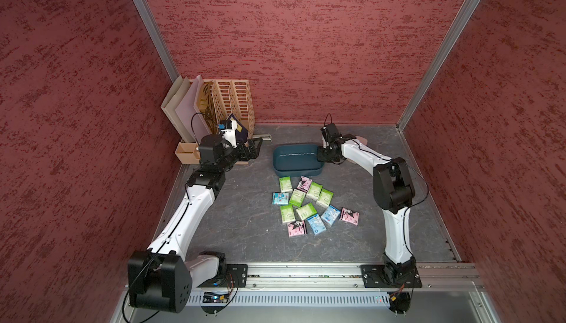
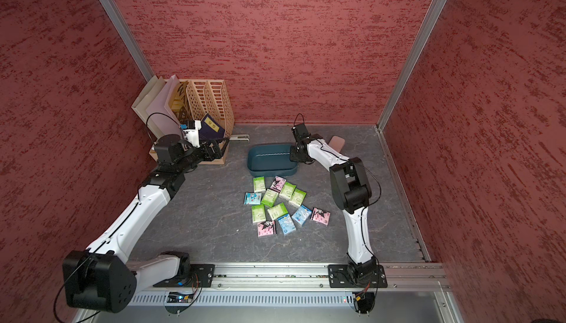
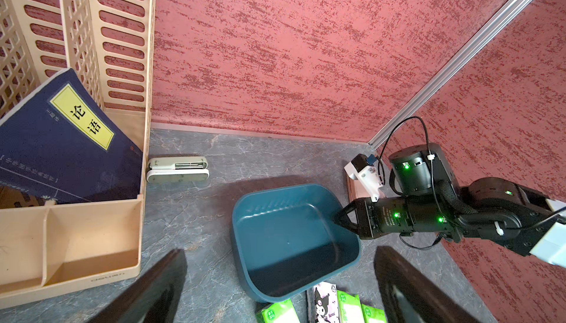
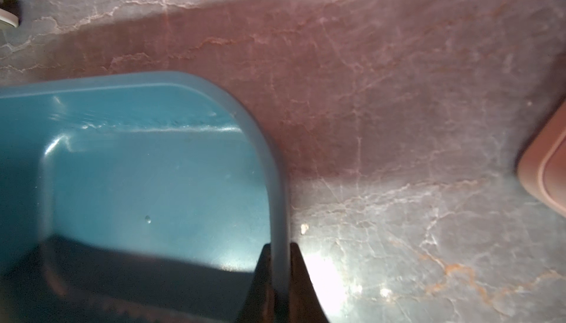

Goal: Put the pocket tissues into the storage box
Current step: Place the storage box at the center of the board.

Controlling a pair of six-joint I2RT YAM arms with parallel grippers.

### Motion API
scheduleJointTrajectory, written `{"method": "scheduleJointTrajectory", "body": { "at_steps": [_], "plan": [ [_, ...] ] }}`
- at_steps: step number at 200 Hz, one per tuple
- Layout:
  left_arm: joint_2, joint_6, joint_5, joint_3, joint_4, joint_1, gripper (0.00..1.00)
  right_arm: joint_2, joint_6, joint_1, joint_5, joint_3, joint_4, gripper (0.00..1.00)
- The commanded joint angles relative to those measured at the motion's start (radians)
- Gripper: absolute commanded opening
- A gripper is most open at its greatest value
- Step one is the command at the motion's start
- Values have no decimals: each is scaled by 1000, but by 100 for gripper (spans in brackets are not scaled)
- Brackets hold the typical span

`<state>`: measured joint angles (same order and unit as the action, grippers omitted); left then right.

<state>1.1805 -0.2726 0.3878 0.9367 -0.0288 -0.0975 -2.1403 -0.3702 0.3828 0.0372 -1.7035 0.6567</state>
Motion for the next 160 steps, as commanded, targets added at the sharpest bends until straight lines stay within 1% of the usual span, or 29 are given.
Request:
{"method": "scheduleJointTrajectory", "body": {
  "at_steps": [1,41,68,109,160],
  "plan": [
    [7,14,3,-6,5,-5,100,46,-27,3,6,32,-43,0],
    [2,4,-3,-7,6,-5,100,61,-88,4,24,94,-83,0],
    [4,4,-6,-7,4,-4,100,63,-91,3,18,112,-99,0],
    [4,7,-10,-3,-2,-4,100,47,-96,4,5,91,-103,0],
    [-1,11,-11,-5,-9,-4,100,-1,-77,3,-5,6,-77,0]
  ]
}}
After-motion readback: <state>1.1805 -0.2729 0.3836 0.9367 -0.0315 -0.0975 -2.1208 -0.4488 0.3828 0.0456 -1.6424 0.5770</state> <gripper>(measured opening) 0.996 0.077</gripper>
